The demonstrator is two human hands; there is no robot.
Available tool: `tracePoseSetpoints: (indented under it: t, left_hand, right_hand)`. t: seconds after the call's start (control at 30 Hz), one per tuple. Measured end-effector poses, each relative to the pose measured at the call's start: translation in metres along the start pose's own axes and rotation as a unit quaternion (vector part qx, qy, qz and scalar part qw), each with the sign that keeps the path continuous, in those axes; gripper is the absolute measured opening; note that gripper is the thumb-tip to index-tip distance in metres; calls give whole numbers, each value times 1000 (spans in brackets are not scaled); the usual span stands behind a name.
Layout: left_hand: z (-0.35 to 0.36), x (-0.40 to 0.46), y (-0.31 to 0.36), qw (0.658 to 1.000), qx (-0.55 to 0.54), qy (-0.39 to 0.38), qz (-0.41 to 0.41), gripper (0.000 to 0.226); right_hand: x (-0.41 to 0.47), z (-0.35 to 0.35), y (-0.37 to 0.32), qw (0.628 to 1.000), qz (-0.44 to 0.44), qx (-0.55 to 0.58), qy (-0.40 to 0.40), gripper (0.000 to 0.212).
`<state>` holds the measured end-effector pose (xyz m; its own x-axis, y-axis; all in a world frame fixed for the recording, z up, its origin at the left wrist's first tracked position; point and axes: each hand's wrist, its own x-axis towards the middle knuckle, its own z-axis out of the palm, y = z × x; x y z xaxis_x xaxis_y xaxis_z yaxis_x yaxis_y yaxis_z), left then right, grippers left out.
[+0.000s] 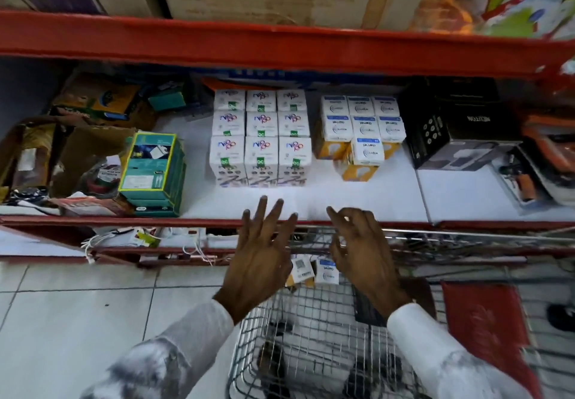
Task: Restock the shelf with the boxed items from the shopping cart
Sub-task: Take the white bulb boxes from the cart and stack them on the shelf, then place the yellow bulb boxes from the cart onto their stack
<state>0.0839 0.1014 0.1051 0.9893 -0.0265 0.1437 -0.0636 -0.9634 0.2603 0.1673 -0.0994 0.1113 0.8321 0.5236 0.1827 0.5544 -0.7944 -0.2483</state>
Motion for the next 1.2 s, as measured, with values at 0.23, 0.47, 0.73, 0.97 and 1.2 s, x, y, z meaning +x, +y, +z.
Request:
tracePoseSetpoints:
  t: [0.23, 0.47, 0.73, 0.97, 1.2]
  left_hand:
    - [103, -26, 44, 971, 54, -232, -1, 92]
    - [150, -16, 49, 945, 78, -306, -87, 69]
    - [170, -15, 43, 947, 46, -297, -111, 65]
    - [101, -15, 59, 961, -92, -228, -127, 64]
    - [-32, 10, 94, 976, -91, -163, -114, 67]
  right_hand:
    - [-78, 71, 45, 970, 73, -30, -229, 75]
    - [-84, 132, 51, 947, 96, -19, -306, 86]
    - [-73, 159, 59, 951, 104, 16, -291, 71]
    - [-64, 65, 59, 945, 139, 130, -266, 75]
    - [-30, -79, 75, 941, 154, 184, -240, 76]
